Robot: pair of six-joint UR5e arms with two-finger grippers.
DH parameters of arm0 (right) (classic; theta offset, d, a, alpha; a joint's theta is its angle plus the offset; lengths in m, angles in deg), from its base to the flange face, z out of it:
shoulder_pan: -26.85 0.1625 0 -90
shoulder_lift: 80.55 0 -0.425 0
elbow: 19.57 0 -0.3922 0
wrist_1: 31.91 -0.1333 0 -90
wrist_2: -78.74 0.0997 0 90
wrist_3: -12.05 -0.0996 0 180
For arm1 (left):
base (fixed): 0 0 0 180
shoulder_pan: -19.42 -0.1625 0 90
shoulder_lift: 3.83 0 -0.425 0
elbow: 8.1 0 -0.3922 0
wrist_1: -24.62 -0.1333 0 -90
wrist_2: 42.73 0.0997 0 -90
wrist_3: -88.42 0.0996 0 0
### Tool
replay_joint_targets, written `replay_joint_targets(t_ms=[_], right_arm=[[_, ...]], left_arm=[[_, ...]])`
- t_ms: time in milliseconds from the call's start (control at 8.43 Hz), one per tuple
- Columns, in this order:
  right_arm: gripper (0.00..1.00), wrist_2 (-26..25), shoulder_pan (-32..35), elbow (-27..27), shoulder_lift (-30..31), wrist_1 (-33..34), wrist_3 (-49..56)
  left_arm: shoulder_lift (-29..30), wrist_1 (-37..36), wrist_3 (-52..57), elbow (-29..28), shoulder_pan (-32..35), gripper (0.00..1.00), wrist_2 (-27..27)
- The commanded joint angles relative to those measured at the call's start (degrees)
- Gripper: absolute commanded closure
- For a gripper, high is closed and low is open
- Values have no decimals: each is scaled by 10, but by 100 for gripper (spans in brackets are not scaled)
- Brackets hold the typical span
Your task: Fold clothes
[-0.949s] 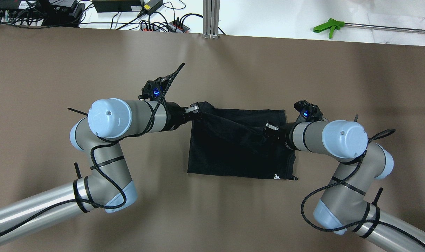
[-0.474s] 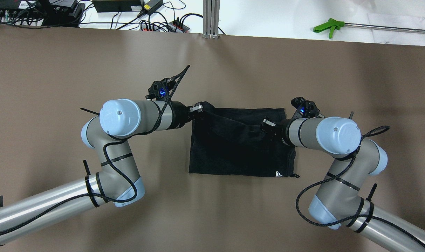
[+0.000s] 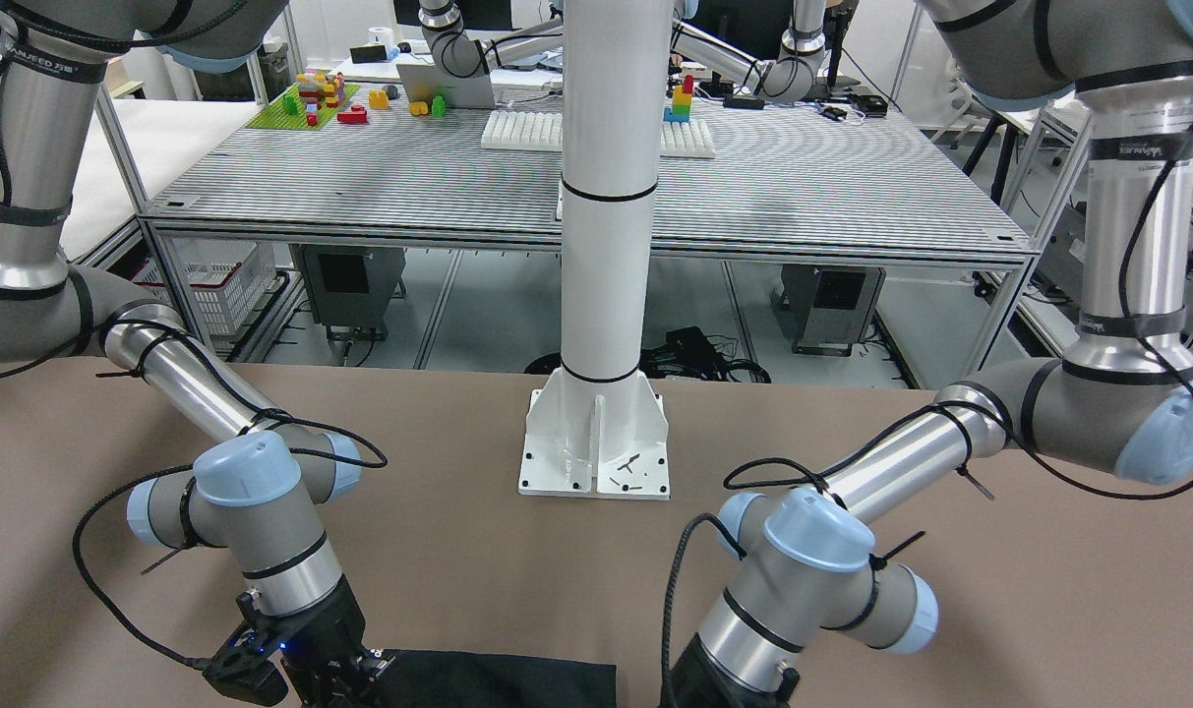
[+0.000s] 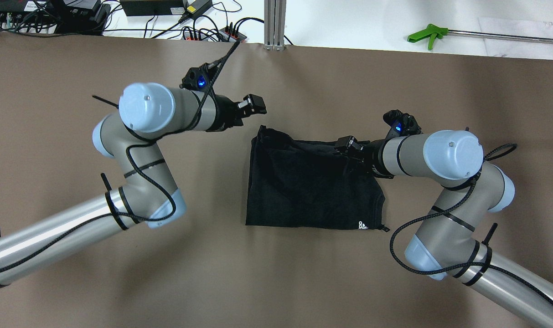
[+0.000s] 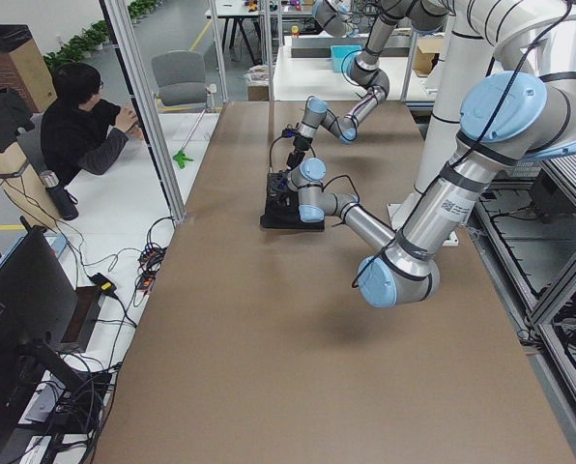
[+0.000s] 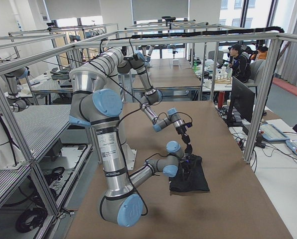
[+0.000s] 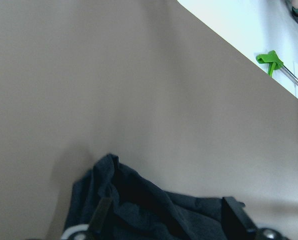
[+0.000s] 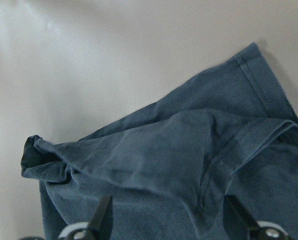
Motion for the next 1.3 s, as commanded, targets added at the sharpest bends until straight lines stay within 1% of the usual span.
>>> replay_joint_targets(t_ms=[0,237,356,593,712,830,949,1068,1186], right_arm=[[6,35,3,-19,-9,29,-5],[6,30,-15,-15,-48,116,-1],[6,20,-32,-8,-57,137,-1],[6,-27,-71,6,-67,157,3],[6,-35,-72,54,-102,157,3],[6,-41,-70,118,-151,163,28],[6,-49,-62,155,-160,176,106],[6,-61,-30,164,-162,177,151],[6,-61,3,200,-168,176,208]], left_arm=[[13,-17,52,-43,80,5,-86],[15,-16,62,-57,87,5,-87],[17,-15,63,-60,88,5,-87],[18,-14,66,-63,89,5,-87],[18,-14,66,-63,93,5,-87],[18,-13,67,-63,97,5,-87],[18,-13,68,-63,97,5,-87],[18,-13,69,-63,97,5,-87],[18,-12,71,-65,97,5,-87]])
